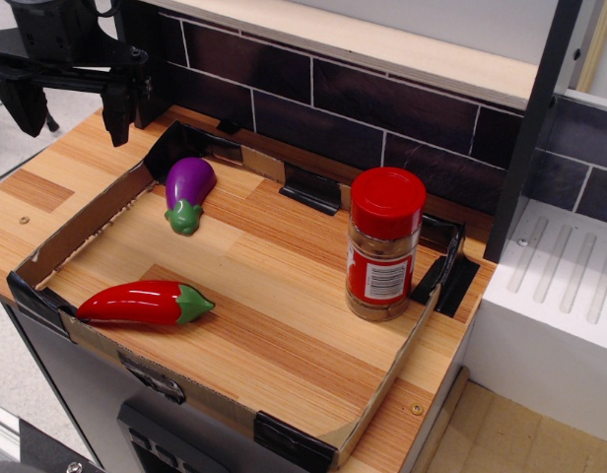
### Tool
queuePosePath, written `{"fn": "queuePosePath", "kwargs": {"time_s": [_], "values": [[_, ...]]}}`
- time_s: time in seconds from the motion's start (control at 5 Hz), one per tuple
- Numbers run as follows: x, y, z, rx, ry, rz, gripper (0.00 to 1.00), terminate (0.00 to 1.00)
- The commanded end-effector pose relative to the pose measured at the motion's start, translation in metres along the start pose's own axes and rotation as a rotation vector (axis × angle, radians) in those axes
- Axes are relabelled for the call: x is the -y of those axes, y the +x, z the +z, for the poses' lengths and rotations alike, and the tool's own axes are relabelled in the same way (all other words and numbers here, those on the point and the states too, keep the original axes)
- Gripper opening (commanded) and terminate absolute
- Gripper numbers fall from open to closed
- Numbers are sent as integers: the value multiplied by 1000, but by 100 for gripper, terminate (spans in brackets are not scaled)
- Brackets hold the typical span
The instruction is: Topple basil bottle
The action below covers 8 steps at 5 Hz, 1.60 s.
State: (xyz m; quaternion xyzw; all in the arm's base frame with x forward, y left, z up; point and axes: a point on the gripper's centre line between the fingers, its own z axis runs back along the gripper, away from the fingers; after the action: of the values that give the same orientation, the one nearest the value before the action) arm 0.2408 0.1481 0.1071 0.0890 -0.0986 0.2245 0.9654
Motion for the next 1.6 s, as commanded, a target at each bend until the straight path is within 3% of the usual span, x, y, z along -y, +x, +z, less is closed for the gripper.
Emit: {"fn": "queuePosePath", "kwargs": {"time_s": [0.0,0.2,0.4,0.6,0.8,1.0,1.4], "values": [[0,0,0,0,0,0,100,0],[40,-6,5,23,41,-252,100,0],[79,-19,9,-78,6,-519,100,0],[111,-36,15,-81,-57,-767,100,0],[135,-49,30,-119,-173,-1010,100,0],[148,-58,36,-74,-229,-1135,100,0],[171,-57,34,-22,-236,-1150,100,0]]}}
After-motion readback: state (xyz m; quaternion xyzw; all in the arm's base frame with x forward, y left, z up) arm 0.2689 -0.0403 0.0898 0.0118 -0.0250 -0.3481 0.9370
